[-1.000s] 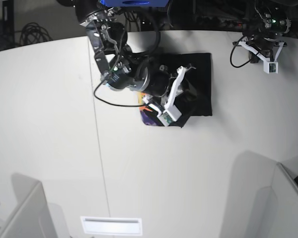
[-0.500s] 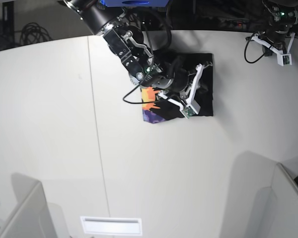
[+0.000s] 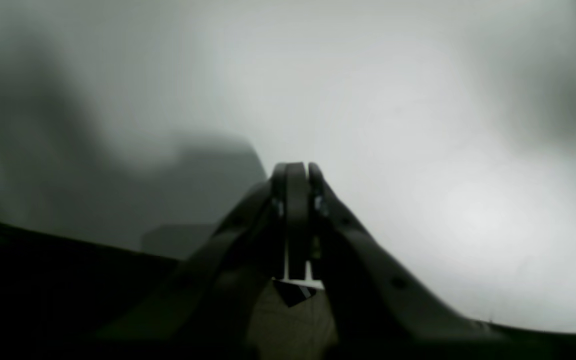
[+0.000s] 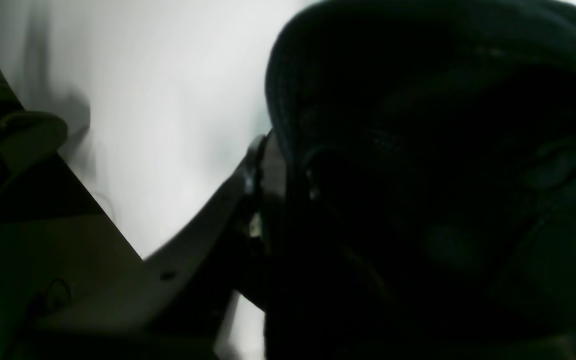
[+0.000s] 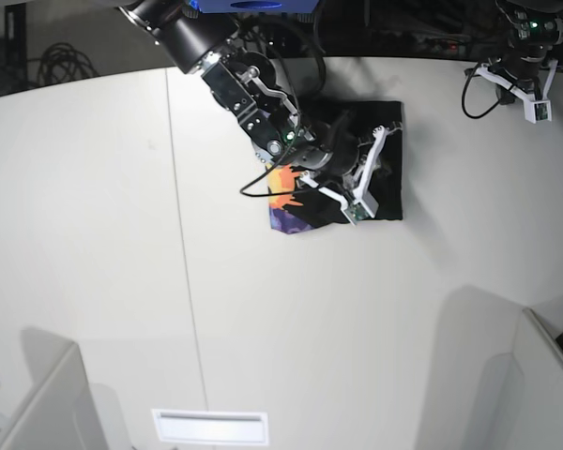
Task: Fold the T-shirt properly
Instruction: 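Grasp the strip end with the right gripper and fold it over the middle, then press and smooth the folded bundle with the right gripper, then withdraw the right gripper and grasp the bundle edge with the left gripper, then drag the folded shirt with the left gripper and flatten it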
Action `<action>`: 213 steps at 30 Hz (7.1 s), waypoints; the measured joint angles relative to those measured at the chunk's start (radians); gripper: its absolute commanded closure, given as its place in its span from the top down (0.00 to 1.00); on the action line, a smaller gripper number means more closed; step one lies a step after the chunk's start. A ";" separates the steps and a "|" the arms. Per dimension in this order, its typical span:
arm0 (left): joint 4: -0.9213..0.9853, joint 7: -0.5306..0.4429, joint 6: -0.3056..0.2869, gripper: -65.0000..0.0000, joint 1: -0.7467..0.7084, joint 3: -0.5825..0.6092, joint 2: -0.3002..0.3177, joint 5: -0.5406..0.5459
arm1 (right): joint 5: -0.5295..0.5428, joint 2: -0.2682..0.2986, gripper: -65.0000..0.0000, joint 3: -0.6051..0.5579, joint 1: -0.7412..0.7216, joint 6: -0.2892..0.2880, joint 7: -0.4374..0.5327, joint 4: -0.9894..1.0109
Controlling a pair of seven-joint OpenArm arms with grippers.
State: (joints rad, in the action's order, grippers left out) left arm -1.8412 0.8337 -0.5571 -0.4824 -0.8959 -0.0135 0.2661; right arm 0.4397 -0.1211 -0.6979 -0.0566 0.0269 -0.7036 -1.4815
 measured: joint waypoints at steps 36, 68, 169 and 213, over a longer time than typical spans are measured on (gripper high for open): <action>-0.001 -0.003 -0.004 0.00 -0.017 -0.002 0.002 0.004 | 0.356 0.359 0.00 -0.146 -0.186 0.269 0.003 -0.203; -0.116 -0.004 -0.011 0.00 -0.036 -0.001 0.001 0.003 | 0.347 0.131 0.00 -0.153 -0.188 0.270 0.002 0.031; 0.280 -0.008 0.393 0.00 0.816 1.747 0.584 0.530 | 0.354 0.361 0.00 1.097 0.504 -0.106 -0.061 -0.296; 0.278 0.054 0.009 0.00 0.880 1.865 0.352 -0.104 | 0.350 0.222 0.00 1.284 0.584 -0.107 -0.058 -0.298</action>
State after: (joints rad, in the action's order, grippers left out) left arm -1.5627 0.8879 -0.5480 0.3973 0.9691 0.3389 0.1623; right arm 0.7895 0.1013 0.5865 0.5274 -0.0799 -0.7616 -1.7790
